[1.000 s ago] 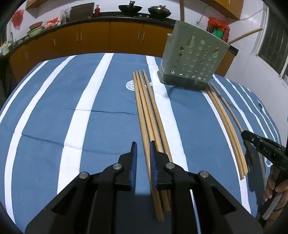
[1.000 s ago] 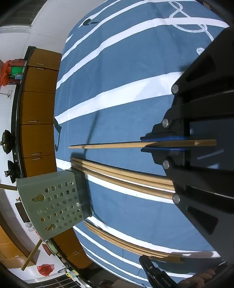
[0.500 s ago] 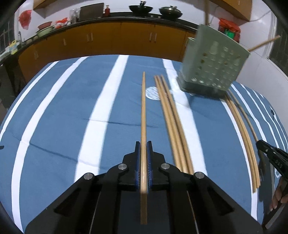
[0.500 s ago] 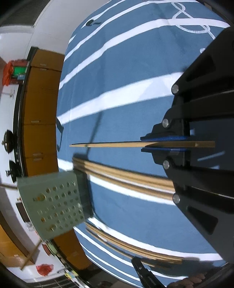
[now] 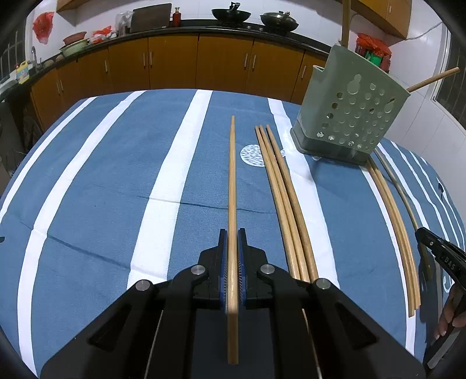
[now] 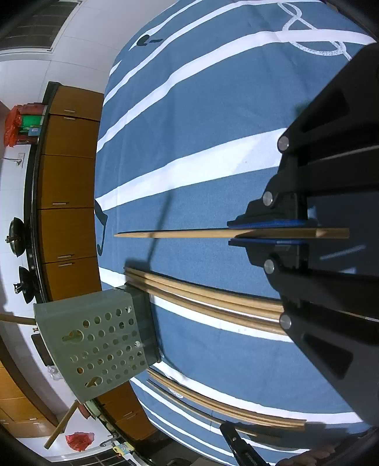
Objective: Organize utensils
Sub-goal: 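Lift both chopsticks upright and carry them over the green holder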
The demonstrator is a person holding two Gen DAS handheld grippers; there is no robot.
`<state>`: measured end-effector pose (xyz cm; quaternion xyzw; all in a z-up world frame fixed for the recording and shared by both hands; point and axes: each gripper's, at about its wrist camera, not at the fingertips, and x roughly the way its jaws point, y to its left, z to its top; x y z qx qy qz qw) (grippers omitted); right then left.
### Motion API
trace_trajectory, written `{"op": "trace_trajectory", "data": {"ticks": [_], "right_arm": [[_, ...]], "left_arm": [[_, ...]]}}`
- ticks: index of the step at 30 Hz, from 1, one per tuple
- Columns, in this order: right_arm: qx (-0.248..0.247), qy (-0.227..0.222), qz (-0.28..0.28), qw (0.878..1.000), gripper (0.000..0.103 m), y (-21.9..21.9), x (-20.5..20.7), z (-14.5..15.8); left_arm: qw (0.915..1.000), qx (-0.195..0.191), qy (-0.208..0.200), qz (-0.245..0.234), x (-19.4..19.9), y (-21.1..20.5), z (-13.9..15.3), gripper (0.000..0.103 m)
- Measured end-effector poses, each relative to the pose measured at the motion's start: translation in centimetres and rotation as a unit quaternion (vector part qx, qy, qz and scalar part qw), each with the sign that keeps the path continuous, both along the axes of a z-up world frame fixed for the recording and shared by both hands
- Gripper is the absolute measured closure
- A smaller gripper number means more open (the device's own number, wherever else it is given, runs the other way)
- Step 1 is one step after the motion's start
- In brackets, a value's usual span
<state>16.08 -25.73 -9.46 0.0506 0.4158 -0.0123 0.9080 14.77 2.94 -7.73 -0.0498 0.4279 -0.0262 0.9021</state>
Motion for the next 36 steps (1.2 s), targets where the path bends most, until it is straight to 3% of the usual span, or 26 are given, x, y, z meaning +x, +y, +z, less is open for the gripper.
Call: {"op": "trace_trajectory", "data": {"ticks": [27,31,36], "right_arm": [[0.007,0.0,0.005,1.0,0.095,-0.4,0.0,0.0],[0.013,-0.022,-0.003,1.0,0.095,-1.0,-0.4,1.6],[0.016,-0.077,-0.011,0.997,0.095,-1.5,-1.1,5.7]], "left_arm": [[0.9997,0.018,0.001,-0.014,-0.1,-0.2,0.0,0.095],[0.9998,0.016,-0.008,-0.012,-0.3,0.2,0.9,0.096],[0.9985,0.009,-0.054,-0.009,-0.6,0.9,4.3,0.096]]}}
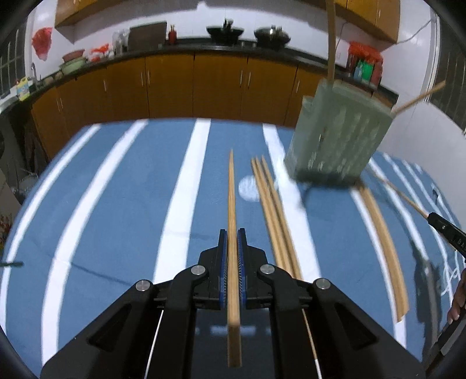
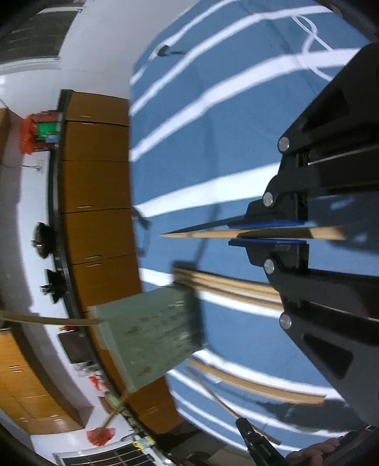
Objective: Organize utensils
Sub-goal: 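Lift both chopsticks upright and carry them over the green holder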
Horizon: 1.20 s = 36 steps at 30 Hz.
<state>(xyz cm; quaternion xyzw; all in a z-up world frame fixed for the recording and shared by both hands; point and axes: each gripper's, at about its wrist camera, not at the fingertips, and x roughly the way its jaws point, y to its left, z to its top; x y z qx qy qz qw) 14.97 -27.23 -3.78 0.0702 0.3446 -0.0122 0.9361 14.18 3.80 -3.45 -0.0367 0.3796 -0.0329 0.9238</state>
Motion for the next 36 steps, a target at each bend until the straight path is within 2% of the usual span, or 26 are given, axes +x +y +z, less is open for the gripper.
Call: {"op": "trace_trajectory", "data": {"ticks": [6,12,16,21,26,32,36], "right_arm": [[0.004,-0.059,-0.006,0.998,0.095,-0.4,-1.0,4.2],[0.003,-0.094,-0.006,0.996,0.095,-0.4,-1.1,6.9],[0.014,-0.127,0.005,0.992,0.095,-0.6,-1.4,9.7],[0.04,-0.179,0.035,0.982,0.095,-0.2,-2.1,14.2],[0.06,-0.238,0.061,0.967,0.095,0.8,-2.8,18.2],[0.056,-0.29,0.063,0.953,0.095,1.9,-2.2,20.8],[0.059,-0.3,0.051,0.951,0.095,2.2,-0.8,21.0]], "left_arm": [[0.998,-0.019,-0.06,0.007,-0.2,0.8,4.6,0.096],[0.9951,-0.026,-0.094,0.017,0.4,1.1,7.3,0.096],[0.9917,-0.03,-0.125,0.013,0.6,1.0,10.1,0.096],[0.985,-0.031,-0.17,-0.008,0.1,0.2,13.8,0.096],[0.9769,-0.043,-0.206,-0.04,-0.7,-1.6,16.7,0.096],[0.9691,-0.06,-0.231,-0.063,-1.2,-3.2,18.4,0.096],[0.9624,-0.073,-0.255,-0.056,-0.2,-3.9,19.4,0.096]]}}
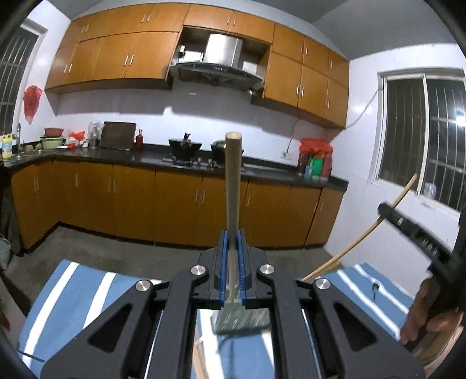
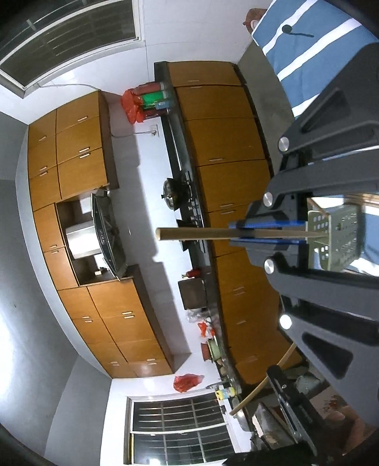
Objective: Organize utensils
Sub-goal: 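Lift both chopsticks upright and carry them over the green holder, then drop the chopsticks into the holder by opening both tools, then grasp a third chopstick with the right tool while the left tool grasps another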
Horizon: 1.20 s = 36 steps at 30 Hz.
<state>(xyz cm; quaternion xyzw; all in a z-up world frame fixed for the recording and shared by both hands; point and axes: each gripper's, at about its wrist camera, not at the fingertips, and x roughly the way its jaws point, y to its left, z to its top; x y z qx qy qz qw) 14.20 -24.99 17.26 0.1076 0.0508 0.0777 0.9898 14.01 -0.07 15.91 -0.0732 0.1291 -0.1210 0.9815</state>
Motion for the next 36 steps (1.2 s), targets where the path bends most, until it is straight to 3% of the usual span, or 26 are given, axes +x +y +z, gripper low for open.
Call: {"op": "trace_trajectory", "data": {"ticks": [3,8,15,16,17,19,24,29,33,36], "right_arm": [[0.001,-0.002,-0.009,1.0,0.095,0.3,1.4,-0.6],[-0.005,0.018,-0.014,1.0,0.095,1.0,3.8,-2.1],[-0.025,0.064,-0.006,0.998,0.092,2.1,5.7,-5.1],[-0.027,0.065,-0.005,0.997,0.092,2.2,5.8,-5.3],[-0.028,0.067,-0.005,0.997,0.09,2.2,5.8,-5.4],[-0.026,0.067,-0.004,0.997,0.087,2.2,5.5,-5.6],[-0.019,0.052,-0.011,0.998,0.078,1.2,3.7,-5.0],[-0.009,0.048,-0.026,0.998,0.075,-0.5,0.7,-5.1],[-0.004,0.086,-0.036,0.996,0.075,-2.1,-0.7,-7.4],[-0.01,0.162,-0.032,0.986,0.075,-2.6,-0.6,-11.9]], "left_arm": [[0.9998,0.0,-0.019,0.009,1.3,-0.9,0.1,0.096],[0.9998,-0.002,-0.017,0.005,2.8,-2.3,-1.4,0.096],[0.9989,0.008,0.046,-0.001,5.0,-3.1,-5.4,0.093],[0.9989,0.007,0.047,0.0,5.0,-3.0,-5.5,0.086],[0.9989,0.007,0.046,0.002,4.9,-2.9,-5.5,0.071],[0.9993,0.005,0.038,0.006,4.4,-2.7,-5.2,0.06],[0.9998,-0.002,0.021,0.005,3.5,-2.0,-4.1,0.056],[0.9997,-0.019,0.008,0.014,1.8,-0.5,-3.3,0.051],[0.999,-0.008,0.007,0.042,-0.3,1.0,-4.1,0.047],[0.9963,0.028,0.037,0.073,-1.1,1.7,-6.8,0.047]]}}
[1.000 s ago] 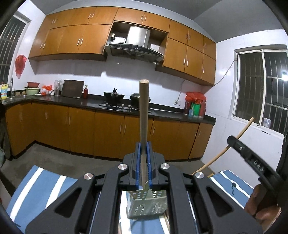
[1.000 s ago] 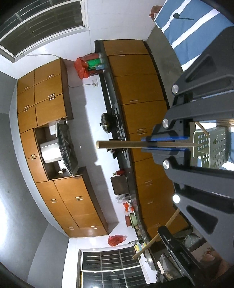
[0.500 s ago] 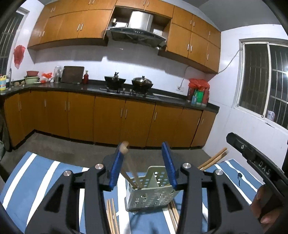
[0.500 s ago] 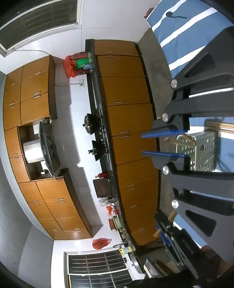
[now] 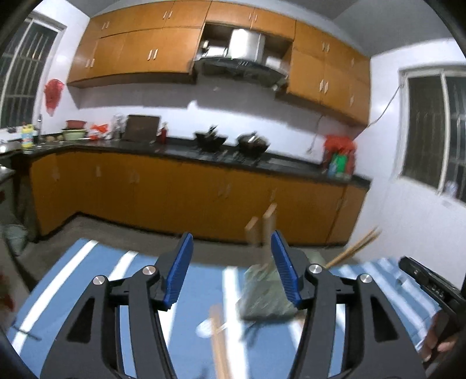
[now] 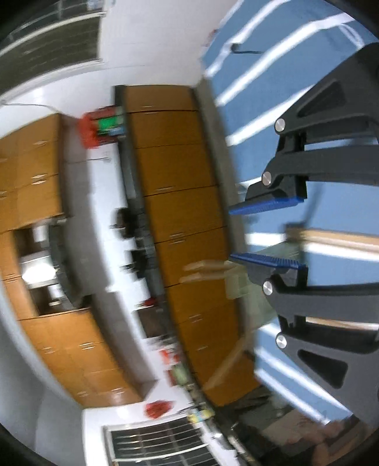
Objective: Organize utensils
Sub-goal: 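Grasp a third chopstick with the right tool while the left tool grasps another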
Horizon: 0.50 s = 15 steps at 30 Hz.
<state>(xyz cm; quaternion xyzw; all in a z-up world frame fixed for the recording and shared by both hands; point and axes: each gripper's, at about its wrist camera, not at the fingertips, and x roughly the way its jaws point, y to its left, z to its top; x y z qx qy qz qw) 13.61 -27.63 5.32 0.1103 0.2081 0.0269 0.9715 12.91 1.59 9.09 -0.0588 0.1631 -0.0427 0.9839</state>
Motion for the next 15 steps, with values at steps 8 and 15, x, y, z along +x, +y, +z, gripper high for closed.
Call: {"op": "trace_trajectory", "data": {"ticks": [8,15], "right_arm": [[-0.006,0.189,0.066,0.98,0.087,3.1,0.9,-11.7],[-0.022,0.227,0.072,0.971,0.091,5.1,1.7,-14.4]], "left_arm": [[0.9879,0.023,0.153,0.006,0.4,1.0,-9.4,0.06],[0.9745,0.015,0.224,-0.009,0.2,0.7,-14.0,0.068]]}}
